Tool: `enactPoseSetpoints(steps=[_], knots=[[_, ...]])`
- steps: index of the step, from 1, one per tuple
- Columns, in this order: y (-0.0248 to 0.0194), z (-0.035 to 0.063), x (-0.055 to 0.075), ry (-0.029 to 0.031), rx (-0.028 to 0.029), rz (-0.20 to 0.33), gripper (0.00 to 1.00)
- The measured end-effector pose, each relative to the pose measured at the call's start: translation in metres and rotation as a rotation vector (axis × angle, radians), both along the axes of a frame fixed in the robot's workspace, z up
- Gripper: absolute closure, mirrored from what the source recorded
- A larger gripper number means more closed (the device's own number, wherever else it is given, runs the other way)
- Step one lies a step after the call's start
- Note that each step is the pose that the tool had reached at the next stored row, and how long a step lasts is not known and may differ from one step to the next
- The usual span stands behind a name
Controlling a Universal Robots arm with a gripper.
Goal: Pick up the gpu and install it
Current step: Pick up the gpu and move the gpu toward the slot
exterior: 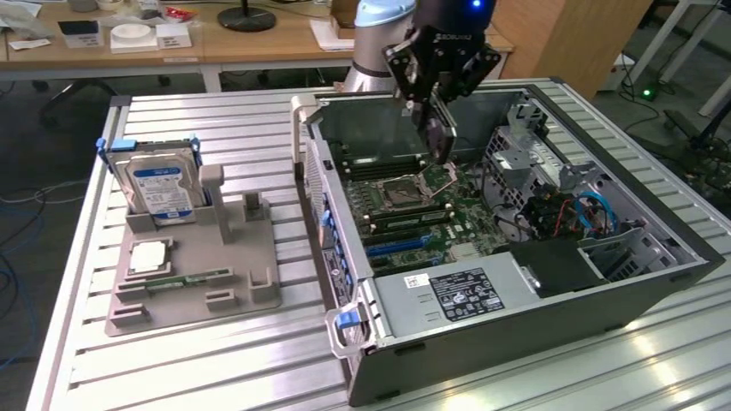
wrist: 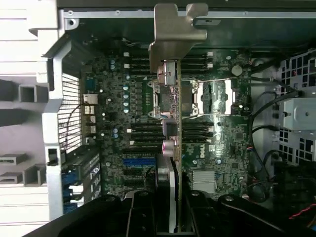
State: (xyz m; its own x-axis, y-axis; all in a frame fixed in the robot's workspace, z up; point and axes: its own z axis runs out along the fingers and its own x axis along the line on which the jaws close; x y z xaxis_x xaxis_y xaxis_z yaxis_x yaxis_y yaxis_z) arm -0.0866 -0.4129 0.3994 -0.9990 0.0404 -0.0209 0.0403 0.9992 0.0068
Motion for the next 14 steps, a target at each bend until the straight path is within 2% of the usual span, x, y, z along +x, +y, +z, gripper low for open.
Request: enactPoseSetpoints(steps=[2,14], knots=[[0.0000,-0.0006,0.017,0.0001,-0.0001,0.000,0.72],[0.0005,-0.0030,0.069,-0.0001,0.0001,0.000,0.72]])
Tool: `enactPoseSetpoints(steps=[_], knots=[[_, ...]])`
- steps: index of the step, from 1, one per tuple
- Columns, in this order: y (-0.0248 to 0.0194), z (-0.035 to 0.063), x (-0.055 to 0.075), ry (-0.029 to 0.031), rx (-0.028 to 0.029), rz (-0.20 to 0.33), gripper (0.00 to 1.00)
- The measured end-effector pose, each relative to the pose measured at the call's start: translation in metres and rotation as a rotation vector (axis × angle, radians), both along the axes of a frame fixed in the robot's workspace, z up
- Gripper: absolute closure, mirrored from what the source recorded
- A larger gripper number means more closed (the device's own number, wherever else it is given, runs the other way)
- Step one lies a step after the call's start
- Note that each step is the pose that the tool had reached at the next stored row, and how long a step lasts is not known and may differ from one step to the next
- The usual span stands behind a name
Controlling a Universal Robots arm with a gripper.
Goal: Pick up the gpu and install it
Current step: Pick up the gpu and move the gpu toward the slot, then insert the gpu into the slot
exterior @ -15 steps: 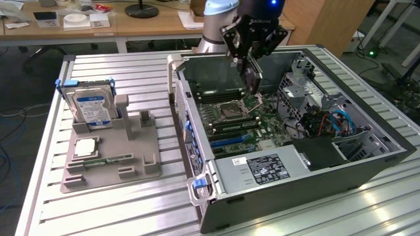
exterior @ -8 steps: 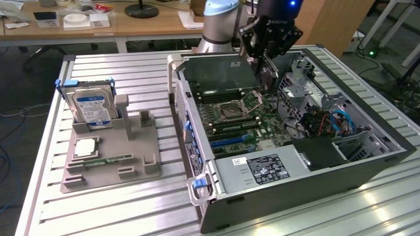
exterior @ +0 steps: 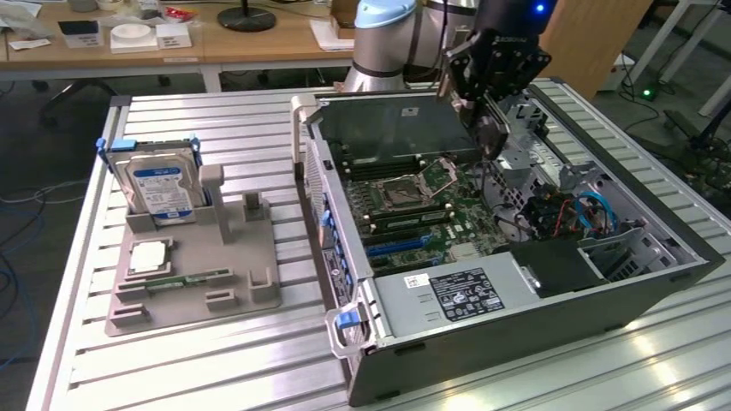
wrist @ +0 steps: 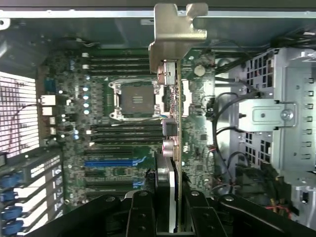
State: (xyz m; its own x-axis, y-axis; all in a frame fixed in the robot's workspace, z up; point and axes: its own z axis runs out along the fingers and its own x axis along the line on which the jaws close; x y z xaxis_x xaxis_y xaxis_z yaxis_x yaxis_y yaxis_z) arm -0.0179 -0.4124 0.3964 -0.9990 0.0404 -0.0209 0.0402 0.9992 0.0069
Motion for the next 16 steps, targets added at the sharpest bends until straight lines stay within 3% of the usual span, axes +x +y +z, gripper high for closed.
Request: enactPoseSetpoints(steps=[14,16], knots=[[0.0000,-0.0002,0.0032,0.0000,-0.0001,0.001,0.72],[0.0000,-0.0003,0.0032,0.0000,-0.0001,0.019,0.72]])
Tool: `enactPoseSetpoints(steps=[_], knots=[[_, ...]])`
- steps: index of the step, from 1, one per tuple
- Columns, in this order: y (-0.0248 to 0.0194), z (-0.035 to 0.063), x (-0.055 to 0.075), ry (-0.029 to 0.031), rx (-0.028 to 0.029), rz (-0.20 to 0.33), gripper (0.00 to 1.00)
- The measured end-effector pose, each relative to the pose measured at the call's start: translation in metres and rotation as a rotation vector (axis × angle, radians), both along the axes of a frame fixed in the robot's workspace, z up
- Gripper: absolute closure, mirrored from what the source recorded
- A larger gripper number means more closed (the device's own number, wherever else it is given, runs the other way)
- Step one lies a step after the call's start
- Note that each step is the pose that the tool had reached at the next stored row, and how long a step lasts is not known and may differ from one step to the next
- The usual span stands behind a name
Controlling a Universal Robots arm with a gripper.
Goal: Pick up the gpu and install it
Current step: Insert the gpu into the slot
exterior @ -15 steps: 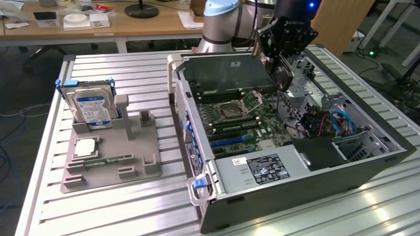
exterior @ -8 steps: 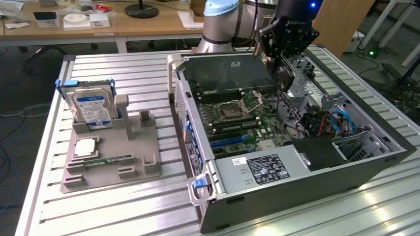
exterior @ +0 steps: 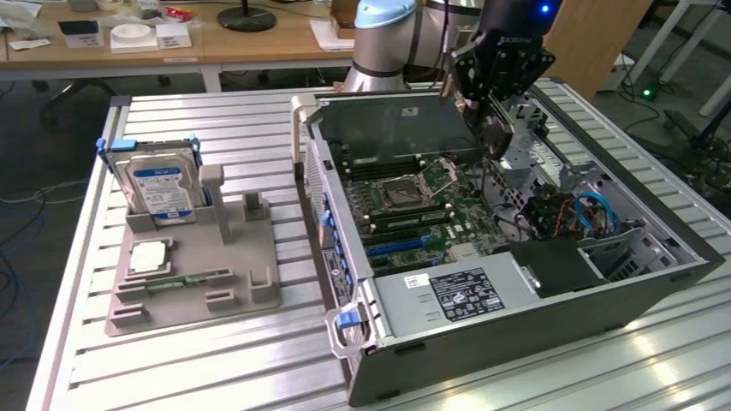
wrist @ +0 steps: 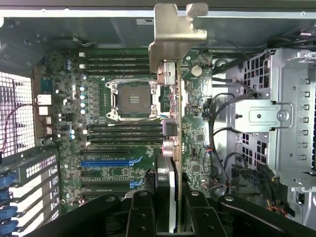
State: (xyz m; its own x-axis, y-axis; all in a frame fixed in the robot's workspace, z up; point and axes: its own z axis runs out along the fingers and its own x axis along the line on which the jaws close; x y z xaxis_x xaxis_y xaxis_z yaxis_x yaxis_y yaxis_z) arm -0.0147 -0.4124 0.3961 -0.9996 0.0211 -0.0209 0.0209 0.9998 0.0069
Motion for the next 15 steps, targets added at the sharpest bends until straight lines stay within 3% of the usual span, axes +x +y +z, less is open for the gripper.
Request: enactPoseSetpoints(steps=[15], knots=[[0.0000,0.0000,0.0000,0.0001,-0.0001,0.249,0.72]])
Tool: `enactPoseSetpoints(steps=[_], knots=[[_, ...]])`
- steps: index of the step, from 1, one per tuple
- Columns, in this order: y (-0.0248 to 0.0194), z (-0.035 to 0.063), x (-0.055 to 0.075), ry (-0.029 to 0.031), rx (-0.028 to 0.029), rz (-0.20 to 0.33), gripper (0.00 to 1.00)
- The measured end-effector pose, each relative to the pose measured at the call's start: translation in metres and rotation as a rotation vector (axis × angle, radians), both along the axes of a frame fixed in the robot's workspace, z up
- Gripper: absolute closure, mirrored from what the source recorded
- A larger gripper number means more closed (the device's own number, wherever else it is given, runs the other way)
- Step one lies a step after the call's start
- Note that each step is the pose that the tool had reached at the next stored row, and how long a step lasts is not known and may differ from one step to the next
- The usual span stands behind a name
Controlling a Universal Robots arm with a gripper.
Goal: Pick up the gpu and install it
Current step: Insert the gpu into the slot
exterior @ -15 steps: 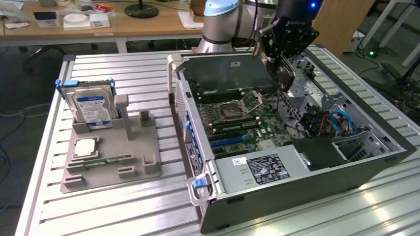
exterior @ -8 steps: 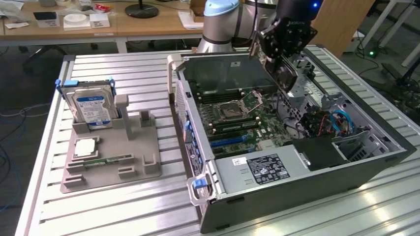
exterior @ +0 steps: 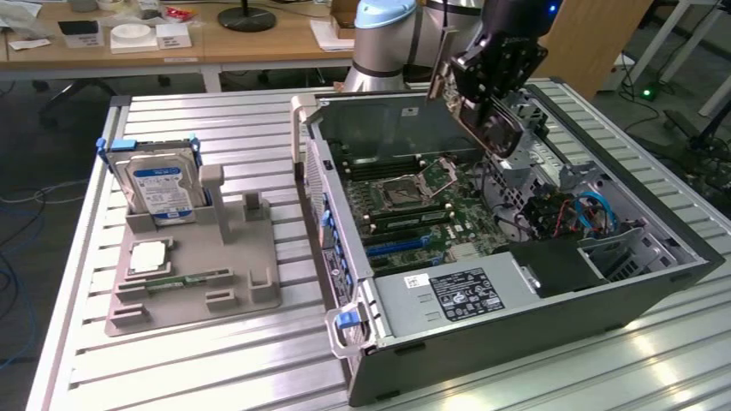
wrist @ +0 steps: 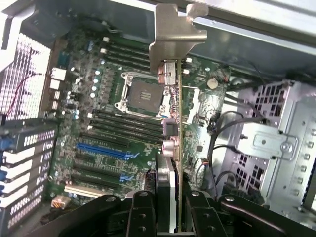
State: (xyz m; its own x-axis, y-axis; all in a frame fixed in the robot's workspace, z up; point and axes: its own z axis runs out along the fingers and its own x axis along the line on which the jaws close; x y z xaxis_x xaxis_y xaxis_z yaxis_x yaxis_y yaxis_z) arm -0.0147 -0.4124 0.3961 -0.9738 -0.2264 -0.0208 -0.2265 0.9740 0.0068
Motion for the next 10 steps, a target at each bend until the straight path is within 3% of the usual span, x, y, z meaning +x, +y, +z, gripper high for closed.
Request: enactPoseSetpoints(steps=[10], knots=[[-0.0001,0.0000,0.0000,0.0000,0.0000,0.125,0.72]])
